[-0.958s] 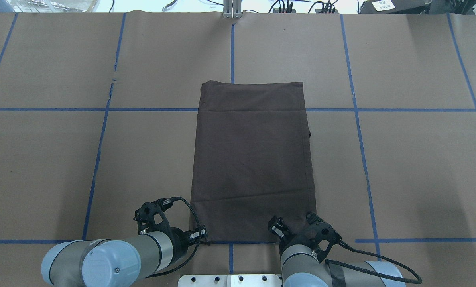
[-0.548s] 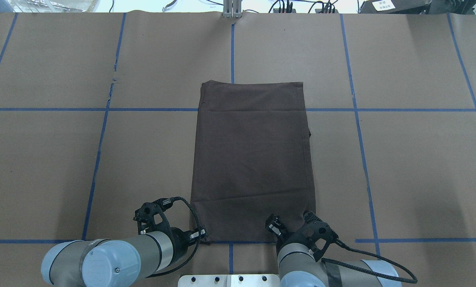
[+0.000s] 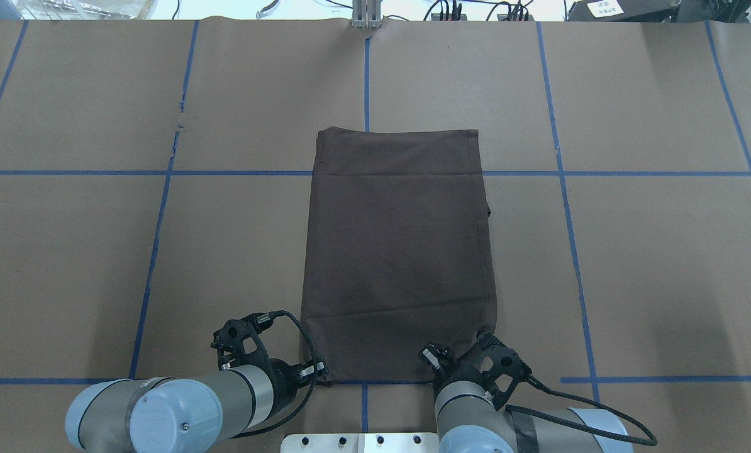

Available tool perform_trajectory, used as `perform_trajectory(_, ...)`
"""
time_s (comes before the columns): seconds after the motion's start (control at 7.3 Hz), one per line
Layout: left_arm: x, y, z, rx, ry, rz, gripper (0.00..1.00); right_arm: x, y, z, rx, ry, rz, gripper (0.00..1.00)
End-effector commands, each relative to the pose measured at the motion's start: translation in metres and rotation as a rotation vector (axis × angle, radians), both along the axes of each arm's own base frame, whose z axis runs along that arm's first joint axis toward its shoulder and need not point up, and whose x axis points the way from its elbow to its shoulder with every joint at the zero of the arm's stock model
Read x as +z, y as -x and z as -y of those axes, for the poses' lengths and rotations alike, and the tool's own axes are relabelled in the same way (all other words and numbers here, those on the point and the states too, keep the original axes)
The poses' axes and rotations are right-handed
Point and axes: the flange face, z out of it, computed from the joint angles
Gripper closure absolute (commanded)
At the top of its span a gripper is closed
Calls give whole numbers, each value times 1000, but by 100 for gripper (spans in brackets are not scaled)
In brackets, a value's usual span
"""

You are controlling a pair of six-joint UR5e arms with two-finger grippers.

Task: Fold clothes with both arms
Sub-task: 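Grasp the shirt's near corners with the right and left grippers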

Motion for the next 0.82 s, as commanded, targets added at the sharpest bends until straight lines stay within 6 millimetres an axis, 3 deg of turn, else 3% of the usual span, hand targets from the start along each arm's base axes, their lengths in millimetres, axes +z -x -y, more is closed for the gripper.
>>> perform_trajectory(0.0,0,0,0,0,0,0,100,-2,-1,2,3,0,5,100)
perform_trajectory(0.27,-3,2,1,2,-5,-5,100,-5,-3,3,5,0,13,100)
perform_trajectory(0.55,-23,29,3,1,-16,-46,100,-33,-24,2,-3,-4,78,100)
perform_trajectory(0.68,-38,47,1,1,-15,-42,100,-49,-32,-11,-25,-7,119,100)
